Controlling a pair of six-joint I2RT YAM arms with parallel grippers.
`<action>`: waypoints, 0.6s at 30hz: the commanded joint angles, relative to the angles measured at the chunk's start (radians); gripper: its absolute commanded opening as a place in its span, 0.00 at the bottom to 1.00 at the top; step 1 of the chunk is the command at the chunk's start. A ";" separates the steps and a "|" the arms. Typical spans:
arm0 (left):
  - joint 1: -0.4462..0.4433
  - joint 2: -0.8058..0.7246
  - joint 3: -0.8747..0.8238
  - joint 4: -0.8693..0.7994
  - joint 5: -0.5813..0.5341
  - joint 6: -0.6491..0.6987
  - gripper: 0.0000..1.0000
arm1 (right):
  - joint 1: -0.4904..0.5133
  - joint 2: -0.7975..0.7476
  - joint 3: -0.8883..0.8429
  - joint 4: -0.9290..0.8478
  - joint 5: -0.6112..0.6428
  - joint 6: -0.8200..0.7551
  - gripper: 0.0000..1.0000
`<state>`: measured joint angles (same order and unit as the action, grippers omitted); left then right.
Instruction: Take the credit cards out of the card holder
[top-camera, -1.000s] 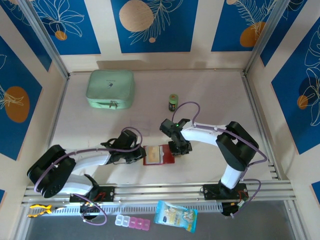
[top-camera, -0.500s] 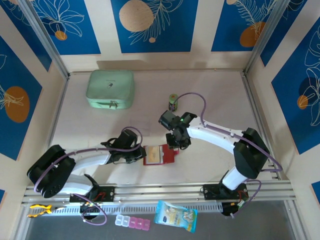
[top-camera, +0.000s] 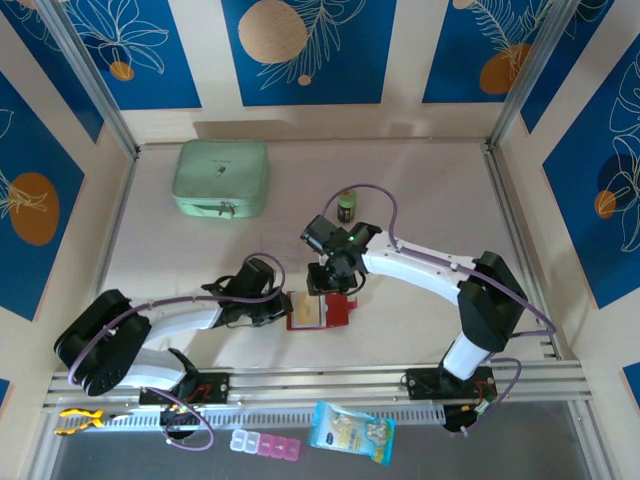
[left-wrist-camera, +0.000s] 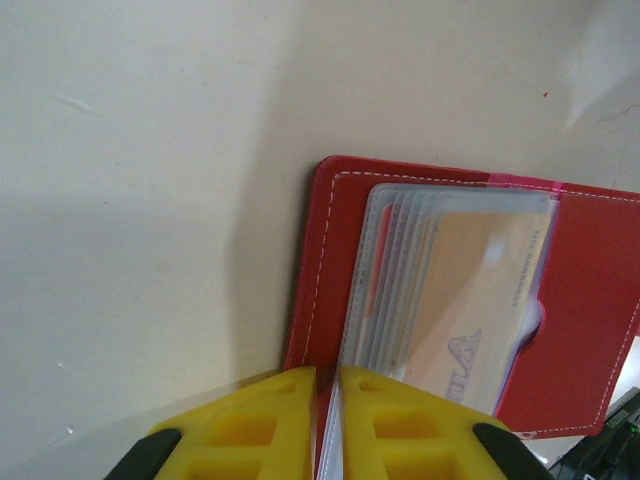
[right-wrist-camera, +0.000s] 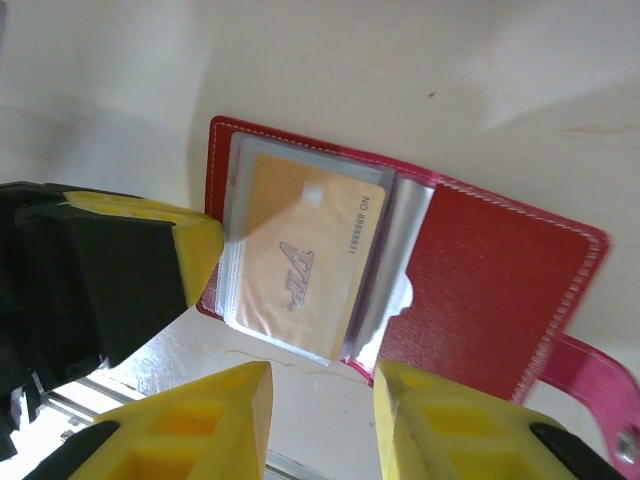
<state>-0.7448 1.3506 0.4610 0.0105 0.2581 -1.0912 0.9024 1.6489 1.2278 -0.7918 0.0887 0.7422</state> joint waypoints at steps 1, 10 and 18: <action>-0.009 0.008 0.012 -0.026 0.008 0.005 0.14 | -0.002 0.039 -0.044 0.042 -0.078 0.026 0.32; -0.010 0.021 0.013 -0.032 0.011 0.002 0.12 | -0.031 0.113 -0.104 0.045 -0.049 0.017 0.32; -0.010 0.039 0.020 -0.044 0.017 0.003 0.09 | -0.045 0.156 -0.157 0.101 -0.056 0.020 0.28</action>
<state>-0.7448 1.3685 0.4648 0.0101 0.2615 -1.0927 0.8631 1.7878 1.0950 -0.7078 0.0513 0.7521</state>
